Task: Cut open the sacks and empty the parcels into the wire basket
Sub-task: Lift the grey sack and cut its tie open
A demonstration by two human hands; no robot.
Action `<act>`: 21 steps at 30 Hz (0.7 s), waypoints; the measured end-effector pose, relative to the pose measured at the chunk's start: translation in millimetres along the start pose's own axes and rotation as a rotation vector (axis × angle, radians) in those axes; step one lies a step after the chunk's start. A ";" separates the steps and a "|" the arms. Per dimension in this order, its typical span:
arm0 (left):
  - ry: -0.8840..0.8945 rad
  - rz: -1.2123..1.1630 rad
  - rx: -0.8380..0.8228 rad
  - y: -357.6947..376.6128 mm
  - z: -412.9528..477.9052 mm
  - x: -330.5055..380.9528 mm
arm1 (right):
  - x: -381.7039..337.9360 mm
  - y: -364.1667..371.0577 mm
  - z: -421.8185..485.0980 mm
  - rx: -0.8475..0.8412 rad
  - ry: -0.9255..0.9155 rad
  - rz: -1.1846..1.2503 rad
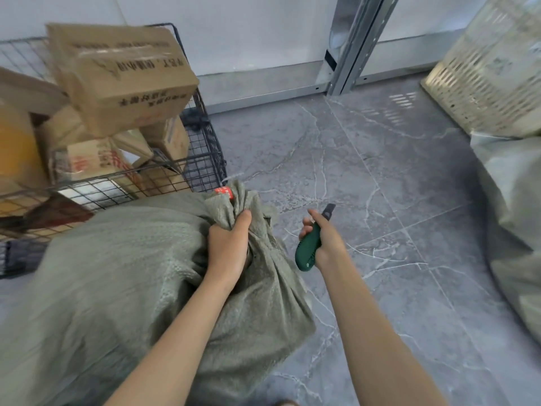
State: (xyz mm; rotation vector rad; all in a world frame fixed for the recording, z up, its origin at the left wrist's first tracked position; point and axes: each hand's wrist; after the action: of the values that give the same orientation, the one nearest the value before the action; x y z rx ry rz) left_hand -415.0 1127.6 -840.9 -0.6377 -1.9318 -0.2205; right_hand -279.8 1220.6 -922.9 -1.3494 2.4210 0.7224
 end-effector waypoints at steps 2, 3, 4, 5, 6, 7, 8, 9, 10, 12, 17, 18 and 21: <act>0.027 -0.036 -0.032 -10.5 -9.4 14.2 | -0.6 20.4 -22.9 -0.089 -0.028 -0.048; 0.040 -0.058 -0.051 -15.9 -14.2 21.1 | -0.6 29.5 -35.1 -0.137 -0.040 -0.081; 0.041 -0.065 -0.068 -21.8 -19.2 29.0 | -0.7 38.2 -48.5 -0.190 -0.049 -0.121; 0.039 -0.076 -0.087 -29.1 -22.9 36.0 | -0.5 45.7 -61.6 -0.253 -0.057 -0.166; 0.042 -0.093 -0.107 -37.2 -26.2 43.3 | 0.2 52.6 -74.7 -0.317 -0.065 -0.207; 0.049 -0.119 -0.134 -45.5 -26.7 48.1 | 1.0 58.9 -87.7 -0.380 -0.074 -0.251; 0.061 -0.136 -0.172 -52.5 -29.4 55.4 | 1.7 64.6 -99.1 -0.433 -0.091 -0.296; 0.080 -0.161 -0.210 -61.1 -31.5 62.1 | 2.7 70.2 -109.9 -0.485 -0.112 -0.340; 0.096 -0.169 -0.233 -70.5 -33.1 69.6 | 4.5 76.1 -120.0 -0.540 -0.131 -0.376; 0.114 -0.182 -0.268 -90.8 -35.7 84.3 | 10.6 88.8 -138.0 -0.641 -0.157 -0.428; 0.122 -0.270 -0.307 -148.3 -20.7 113.9 | 38.4 130.0 -189.2 -0.728 -0.238 -0.564; 0.124 -0.284 -0.277 -161.9 -17.7 120.3 | 44.7 137.8 -199.2 -0.725 -0.250 -0.593; 0.113 -0.326 -0.263 -193.4 -11.1 143.8 | 62.6 157.9 -225.5 -0.824 -0.229 -0.634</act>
State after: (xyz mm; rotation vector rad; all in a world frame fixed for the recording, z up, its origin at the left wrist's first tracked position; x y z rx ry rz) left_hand -553.2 1008.0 -683.4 -0.4645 -1.9047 -0.7097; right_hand -446.6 1122.0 -717.5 -2.0132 1.3789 1.6335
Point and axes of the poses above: each hand's wrist, its own z-axis towards the middle knuckle, its own y-axis out of the palm, x = y × z, and after that the axes turned 12 degrees about x, right-handed
